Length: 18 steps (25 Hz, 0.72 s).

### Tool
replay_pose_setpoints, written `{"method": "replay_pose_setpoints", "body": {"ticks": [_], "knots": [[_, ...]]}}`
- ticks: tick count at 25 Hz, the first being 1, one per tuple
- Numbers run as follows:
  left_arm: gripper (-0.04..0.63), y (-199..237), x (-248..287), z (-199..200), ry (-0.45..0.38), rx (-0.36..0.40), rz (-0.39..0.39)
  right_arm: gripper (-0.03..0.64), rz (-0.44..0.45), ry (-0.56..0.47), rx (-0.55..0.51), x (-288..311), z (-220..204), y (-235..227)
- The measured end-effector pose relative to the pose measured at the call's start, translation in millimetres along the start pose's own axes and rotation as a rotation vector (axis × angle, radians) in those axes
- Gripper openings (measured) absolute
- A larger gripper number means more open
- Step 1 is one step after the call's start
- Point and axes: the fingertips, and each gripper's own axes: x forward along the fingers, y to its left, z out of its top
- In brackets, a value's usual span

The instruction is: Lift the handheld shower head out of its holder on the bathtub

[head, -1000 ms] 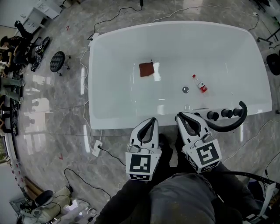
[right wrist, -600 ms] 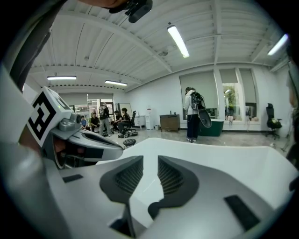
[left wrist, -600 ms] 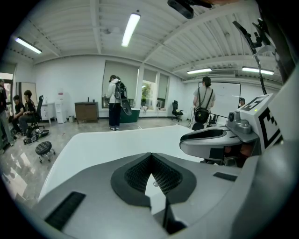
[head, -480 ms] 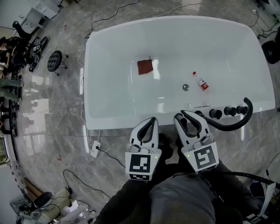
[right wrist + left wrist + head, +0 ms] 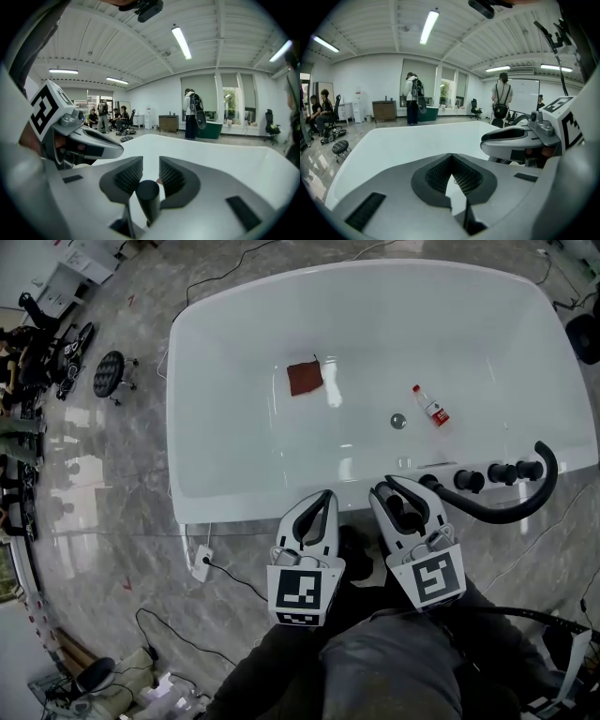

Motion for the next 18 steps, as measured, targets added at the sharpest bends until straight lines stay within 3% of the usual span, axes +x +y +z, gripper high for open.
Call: {"method": "replay_pose_setpoints", "body": {"ticks": [7, 18], "knots": [[0.003, -2.5, 8.1, -19.6, 0.018, -0.002, -0.002, 0.094, -0.001, -0.067, -0.012, 1.9, -1.3, -0.2], [0.003, -3.8, 10.2, -24.8, 0.034, 0.001, -0.014, 0.101, 0.004, -0.036, -0.013, 2.1, -12.8, 3.3]]}}
